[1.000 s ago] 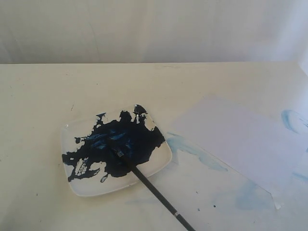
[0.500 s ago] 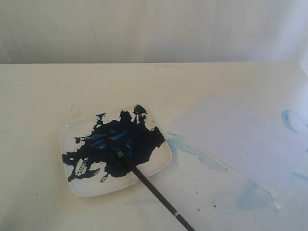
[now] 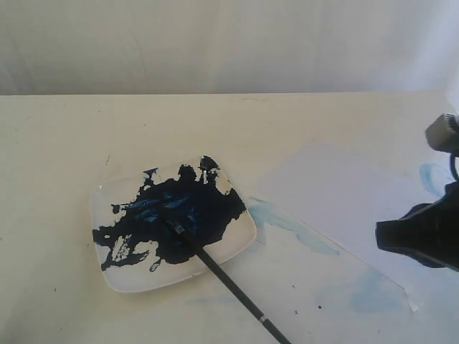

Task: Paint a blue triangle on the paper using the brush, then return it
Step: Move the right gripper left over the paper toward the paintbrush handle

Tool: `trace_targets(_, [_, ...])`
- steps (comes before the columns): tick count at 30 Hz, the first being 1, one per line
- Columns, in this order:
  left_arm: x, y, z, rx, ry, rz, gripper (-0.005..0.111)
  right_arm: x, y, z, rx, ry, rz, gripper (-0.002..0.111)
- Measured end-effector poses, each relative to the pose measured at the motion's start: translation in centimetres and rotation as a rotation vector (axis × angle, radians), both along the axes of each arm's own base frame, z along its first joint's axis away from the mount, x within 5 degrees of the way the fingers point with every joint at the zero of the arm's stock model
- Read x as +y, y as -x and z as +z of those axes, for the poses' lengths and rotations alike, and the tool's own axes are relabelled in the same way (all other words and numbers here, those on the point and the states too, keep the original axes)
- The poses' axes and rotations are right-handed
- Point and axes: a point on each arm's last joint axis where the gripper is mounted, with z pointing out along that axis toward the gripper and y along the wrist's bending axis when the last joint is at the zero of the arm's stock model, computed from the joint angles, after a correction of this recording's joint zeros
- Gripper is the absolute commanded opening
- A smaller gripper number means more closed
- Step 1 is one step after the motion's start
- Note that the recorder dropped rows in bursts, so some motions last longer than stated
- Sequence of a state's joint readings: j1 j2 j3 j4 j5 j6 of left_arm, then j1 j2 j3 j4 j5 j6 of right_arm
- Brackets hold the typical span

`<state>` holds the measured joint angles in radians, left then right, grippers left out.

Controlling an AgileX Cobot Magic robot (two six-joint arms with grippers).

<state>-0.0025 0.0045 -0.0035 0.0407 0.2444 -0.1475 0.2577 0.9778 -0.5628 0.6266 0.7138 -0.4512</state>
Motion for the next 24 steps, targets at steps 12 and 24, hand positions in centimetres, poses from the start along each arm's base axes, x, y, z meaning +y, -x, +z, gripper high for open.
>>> trace_targets(12, [0.0, 0.0, 0.0, 0.0, 0.0, 0.0, 0.0, 5.2, -2.1, -0.3, 0.097, 0.101, 0.299, 0.0])
trace_targets(24, [0.0, 0.0, 0.0, 0.0, 0.0, 0.0, 0.0, 5.5, -4.7, -2.9, 0.27, 0.487, 0.363, 0.0])
